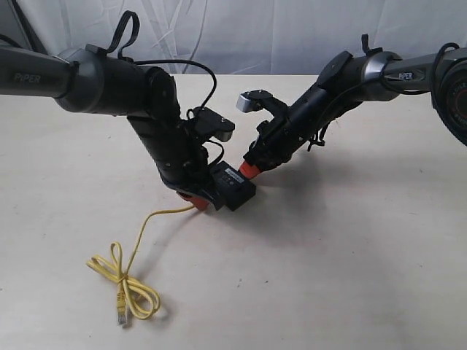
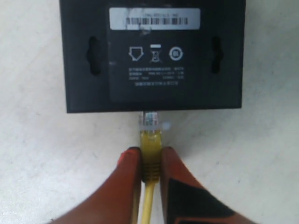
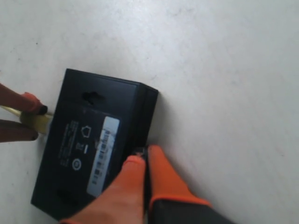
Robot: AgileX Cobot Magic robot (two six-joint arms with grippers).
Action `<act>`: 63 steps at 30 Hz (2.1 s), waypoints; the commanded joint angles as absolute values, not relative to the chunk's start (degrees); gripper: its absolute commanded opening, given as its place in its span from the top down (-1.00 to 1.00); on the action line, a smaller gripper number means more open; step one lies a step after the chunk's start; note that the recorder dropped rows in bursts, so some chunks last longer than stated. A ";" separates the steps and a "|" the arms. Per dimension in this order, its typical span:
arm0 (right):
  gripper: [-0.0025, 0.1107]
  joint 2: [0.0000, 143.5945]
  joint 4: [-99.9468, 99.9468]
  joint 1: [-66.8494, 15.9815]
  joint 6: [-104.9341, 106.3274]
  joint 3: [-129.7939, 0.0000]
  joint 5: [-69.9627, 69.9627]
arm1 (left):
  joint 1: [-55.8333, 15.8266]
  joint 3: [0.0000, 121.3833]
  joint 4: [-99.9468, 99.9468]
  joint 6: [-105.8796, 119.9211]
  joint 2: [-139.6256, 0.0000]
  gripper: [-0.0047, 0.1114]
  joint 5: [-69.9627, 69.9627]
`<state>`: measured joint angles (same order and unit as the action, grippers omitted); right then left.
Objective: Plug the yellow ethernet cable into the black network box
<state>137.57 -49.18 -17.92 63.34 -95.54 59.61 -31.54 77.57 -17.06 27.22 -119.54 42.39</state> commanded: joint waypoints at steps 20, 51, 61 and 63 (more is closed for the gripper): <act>0.97 138.57 -47.86 -18.73 61.42 -95.09 59.52 | -31.87 78.21 -4.59 27.18 -118.62 0.92 46.94; 0.97 138.57 -47.87 -18.73 59.74 -95.17 59.65 | -31.55 72.08 -21.43 39.41 -118.57 0.92 39.39; 0.97 138.57 -47.87 -18.73 59.74 -95.17 59.65 | -31.55 72.08 -20.66 36.74 -118.57 0.92 40.65; 0.97 138.57 -47.87 -18.73 59.74 -95.17 59.65 | -31.55 72.50 -19.87 35.49 -118.57 0.92 40.94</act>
